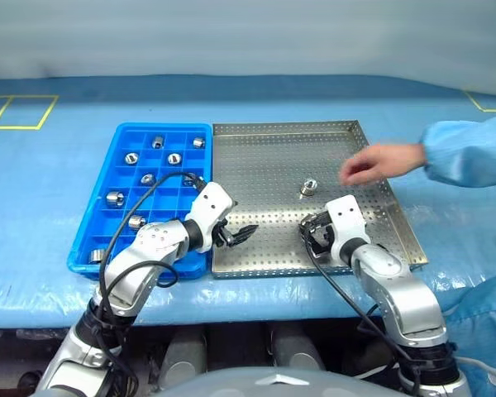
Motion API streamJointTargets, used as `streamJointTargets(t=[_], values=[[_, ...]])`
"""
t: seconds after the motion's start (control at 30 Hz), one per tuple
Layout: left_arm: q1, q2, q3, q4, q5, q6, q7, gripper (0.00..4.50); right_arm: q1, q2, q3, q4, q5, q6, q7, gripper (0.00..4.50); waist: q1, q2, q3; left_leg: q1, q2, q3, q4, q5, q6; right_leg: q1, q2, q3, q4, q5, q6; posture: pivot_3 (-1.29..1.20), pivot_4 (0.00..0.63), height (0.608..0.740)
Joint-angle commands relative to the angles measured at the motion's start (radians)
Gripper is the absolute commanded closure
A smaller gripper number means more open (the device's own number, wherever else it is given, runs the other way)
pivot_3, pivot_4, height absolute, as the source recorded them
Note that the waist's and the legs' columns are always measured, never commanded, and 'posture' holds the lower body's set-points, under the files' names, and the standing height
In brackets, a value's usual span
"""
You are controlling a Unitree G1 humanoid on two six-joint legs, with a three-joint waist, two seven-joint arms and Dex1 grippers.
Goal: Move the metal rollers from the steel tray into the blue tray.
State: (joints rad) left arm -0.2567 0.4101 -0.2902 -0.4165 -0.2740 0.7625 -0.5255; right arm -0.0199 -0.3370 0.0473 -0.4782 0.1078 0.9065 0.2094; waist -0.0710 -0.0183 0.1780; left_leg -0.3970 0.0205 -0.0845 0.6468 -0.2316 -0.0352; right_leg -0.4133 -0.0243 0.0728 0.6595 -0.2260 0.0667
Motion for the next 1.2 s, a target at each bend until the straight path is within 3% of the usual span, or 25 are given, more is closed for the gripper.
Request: streamJointTargets(t=[0.03,0.3,0.8,0.97,1.2], values=[[-0.011,-0.011,-0.008,0.003,0.015,-0.024,0.000,0.68,0.001,0.016,-0.029,-0.015,0.004,-0.010,-0.013,0.64,0.000,0.000,0.000,0.000,0.000,0.000,0.000,0.000,0.000,0.000,0.000,0.000,0.000,0.000,0.000,-0.08,0.150,0.740],[-0.002,-0.015,-0.005,0.017,0.028,-0.030,-0.001,0.68,-0.001,0.024,-0.037,-0.014,0.002,-0.017,-0.011,3.19,0.000,0.000,0.000,0.000,0.000,0.000,0.000,0.000,0.000,0.000,0.000,0.000,0.000,0.000,0.000,-0.07,0.150,0.740],[0.001,-0.015,0.008,0.025,0.028,-0.033,-0.007,0.68,-0.005,0.028,-0.025,-0.006,-0.005,-0.024,-0.009,3.20,0.000,0.000,0.000,0.000,0.000,0.000,0.000,0.000,0.000,0.000,0.000,0.000,0.000,0.000,0.000,-0.07,0.150,0.740],[0.001,-0.002,0.077,0.019,0.002,-0.029,-0.012,0.68,-0.043,0.006,0.011,-0.051,-0.005,-0.019,0.020,3.20,-0.003,0.000,0.000,0.000,0.000,0.000,0.000,0.000,0.000,0.000,0.000,0.000,0.000,0.000,0.000,-0.06,0.150,0.740],[0.046,0.094,0.221,-0.061,-0.047,0.001,-0.039,0.68,-0.202,0.011,0.137,-0.069,0.001,-0.037,0.079,3.20,-0.014,0.000,0.000,0.000,0.000,0.000,-0.001,0.000,0.000,0.000,0.000,0.000,0.000,0.000,0.000,-0.05,0.150,0.740]])
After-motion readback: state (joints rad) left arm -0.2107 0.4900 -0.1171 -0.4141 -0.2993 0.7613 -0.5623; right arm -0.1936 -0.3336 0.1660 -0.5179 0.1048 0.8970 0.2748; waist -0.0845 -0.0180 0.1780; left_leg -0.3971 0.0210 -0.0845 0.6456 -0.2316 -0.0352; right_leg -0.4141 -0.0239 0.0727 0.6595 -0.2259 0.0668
